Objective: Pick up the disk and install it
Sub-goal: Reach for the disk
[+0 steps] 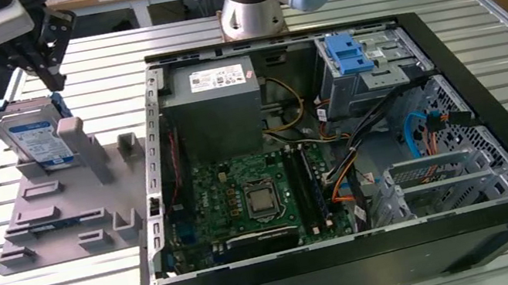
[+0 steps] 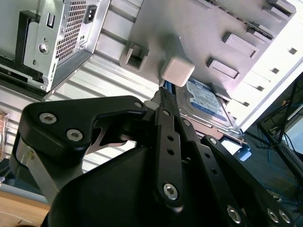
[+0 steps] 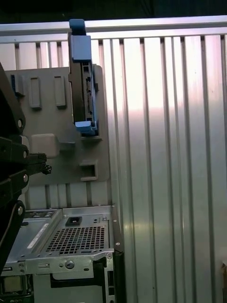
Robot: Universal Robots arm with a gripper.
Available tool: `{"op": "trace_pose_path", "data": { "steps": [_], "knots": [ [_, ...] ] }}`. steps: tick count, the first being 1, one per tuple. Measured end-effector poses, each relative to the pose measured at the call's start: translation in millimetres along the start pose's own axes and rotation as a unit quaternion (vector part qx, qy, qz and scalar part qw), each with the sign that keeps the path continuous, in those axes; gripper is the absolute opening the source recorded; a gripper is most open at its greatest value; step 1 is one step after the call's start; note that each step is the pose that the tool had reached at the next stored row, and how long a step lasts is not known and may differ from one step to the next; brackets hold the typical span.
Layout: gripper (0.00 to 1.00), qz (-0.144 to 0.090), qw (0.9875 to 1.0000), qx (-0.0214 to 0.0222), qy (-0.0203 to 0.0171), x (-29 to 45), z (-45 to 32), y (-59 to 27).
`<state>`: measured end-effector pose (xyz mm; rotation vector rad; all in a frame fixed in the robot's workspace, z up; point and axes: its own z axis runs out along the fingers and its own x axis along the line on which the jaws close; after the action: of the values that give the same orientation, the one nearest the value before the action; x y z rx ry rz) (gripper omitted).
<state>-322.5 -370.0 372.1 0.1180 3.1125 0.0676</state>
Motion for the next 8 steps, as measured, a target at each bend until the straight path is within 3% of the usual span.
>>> {"op": "trace_pose_path", "data": {
  "steps": [8],
  "knots": [
    [0.11,0.0,1.0,0.0,0.0,9.2,0.9,2.3]
  ]
}}
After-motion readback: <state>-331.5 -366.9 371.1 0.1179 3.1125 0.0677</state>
